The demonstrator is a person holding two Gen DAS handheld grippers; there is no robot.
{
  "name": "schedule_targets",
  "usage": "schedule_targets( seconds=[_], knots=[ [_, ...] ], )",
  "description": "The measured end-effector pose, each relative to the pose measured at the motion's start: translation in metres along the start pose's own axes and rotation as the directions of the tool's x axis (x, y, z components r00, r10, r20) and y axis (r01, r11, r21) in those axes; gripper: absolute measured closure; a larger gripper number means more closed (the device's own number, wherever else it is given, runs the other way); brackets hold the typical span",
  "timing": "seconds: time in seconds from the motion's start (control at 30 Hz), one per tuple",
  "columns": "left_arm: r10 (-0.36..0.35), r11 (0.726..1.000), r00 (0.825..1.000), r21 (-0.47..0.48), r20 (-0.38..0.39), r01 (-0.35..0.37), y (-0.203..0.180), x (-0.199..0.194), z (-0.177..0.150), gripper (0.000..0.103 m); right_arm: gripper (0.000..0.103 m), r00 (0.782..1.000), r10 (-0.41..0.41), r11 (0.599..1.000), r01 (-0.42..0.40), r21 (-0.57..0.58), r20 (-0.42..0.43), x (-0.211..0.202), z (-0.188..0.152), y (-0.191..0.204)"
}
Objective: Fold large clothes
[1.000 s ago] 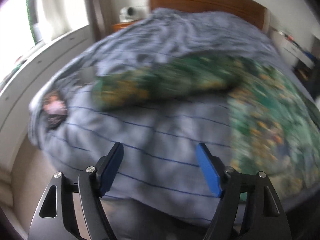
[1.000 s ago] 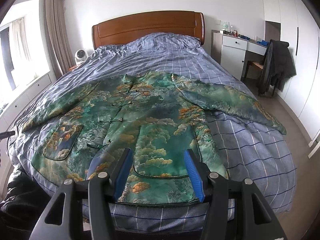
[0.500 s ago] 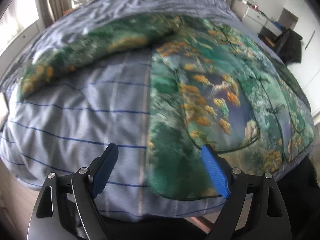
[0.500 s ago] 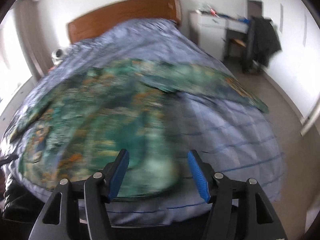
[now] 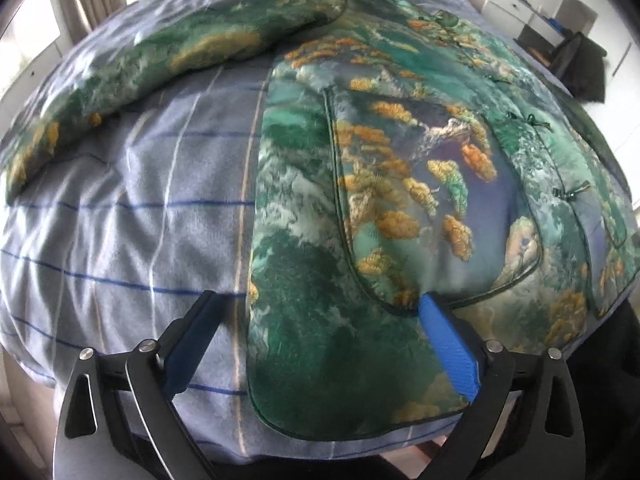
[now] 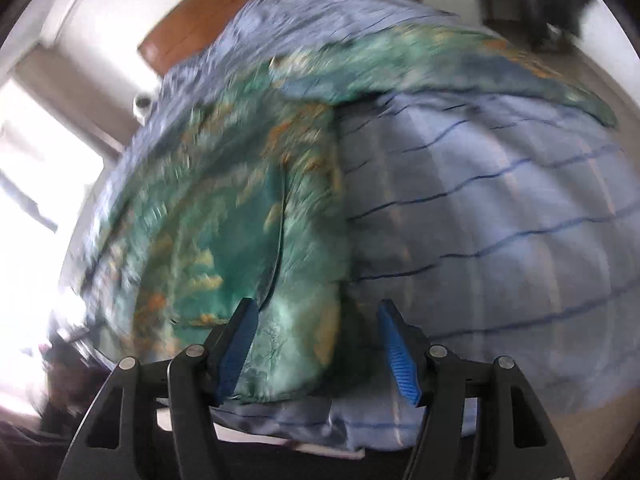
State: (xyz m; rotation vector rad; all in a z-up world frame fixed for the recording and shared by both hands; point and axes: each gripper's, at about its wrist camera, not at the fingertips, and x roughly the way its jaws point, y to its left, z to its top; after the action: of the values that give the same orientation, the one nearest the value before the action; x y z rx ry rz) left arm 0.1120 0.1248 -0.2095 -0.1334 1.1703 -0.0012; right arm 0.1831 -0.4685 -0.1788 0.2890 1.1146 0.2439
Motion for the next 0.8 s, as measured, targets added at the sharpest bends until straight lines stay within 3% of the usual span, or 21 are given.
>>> schedule_targets(
  seconds=[0.03,0.1,0.13,0.17,0.2,0.23,0.47,0.6,0.8],
  knots=[
    [-0.024,1.0,0.999,-0.009,-0.022,0.024,0.0,0.003,0.0,0.006,0.04,1.0,-0.013,1.0,0.012,-0.02,-0.023,0.011,-0.001,0.004],
    [-0.076,0.997,0.996,-0.011,-0.048,0.075,0.001,0.003,-0.005,0.032,0.039,0.998,-0.014,1.0,0.013,-0.019,-0.054,0.027,-0.004,0.008],
    [-0.083,0.997,0.995,0.001,-0.046,0.083,-0.001,0.001,-0.008,0.055,0.045,0.998,-0.021,1.0,0.02,-0.021,-0.055,0.028,-0.006,0.011],
    [-0.075,0.997,0.997,0.02,-0.033,0.075,-0.002,-0.002,-0.01,0.075,0.069,0.999,-0.021,0.999,0.02,-0.034,-0.046,0.027,-0.007,0.015],
    [-0.074,0.997,0.997,0.033,-0.027,0.075,-0.003,-0.005,-0.011,0.081,0.083,0.999,-0.026,0.999,0.024,-0.045,-0.033,0.023,-0.007,0.019],
    [-0.082,0.996,0.996,0.037,-0.025,0.083,-0.003,-0.007,-0.01,0.085,0.089,0.999,-0.03,0.999,0.029,-0.044,-0.021,0.019,-0.007,0.022],
    [-0.131,0.991,0.991,0.038,-0.021,0.132,0.007,-0.029,-0.019,0.09,0.092,0.998,-0.06,0.994,0.06,-0.09,0.0,-0.01,-0.015,0.039],
    [-0.113,0.992,0.993,0.056,-0.029,0.115,0.011,-0.036,-0.032,0.09,0.092,0.999,-0.048,0.994,0.047,-0.098,-0.009,-0.019,-0.022,0.046],
    [-0.023,0.997,0.999,0.073,-0.028,0.025,0.005,-0.023,-0.019,0.072,0.087,0.997,-0.078,0.997,0.077,-0.03,-0.015,0.006,-0.013,0.024]
  ],
)
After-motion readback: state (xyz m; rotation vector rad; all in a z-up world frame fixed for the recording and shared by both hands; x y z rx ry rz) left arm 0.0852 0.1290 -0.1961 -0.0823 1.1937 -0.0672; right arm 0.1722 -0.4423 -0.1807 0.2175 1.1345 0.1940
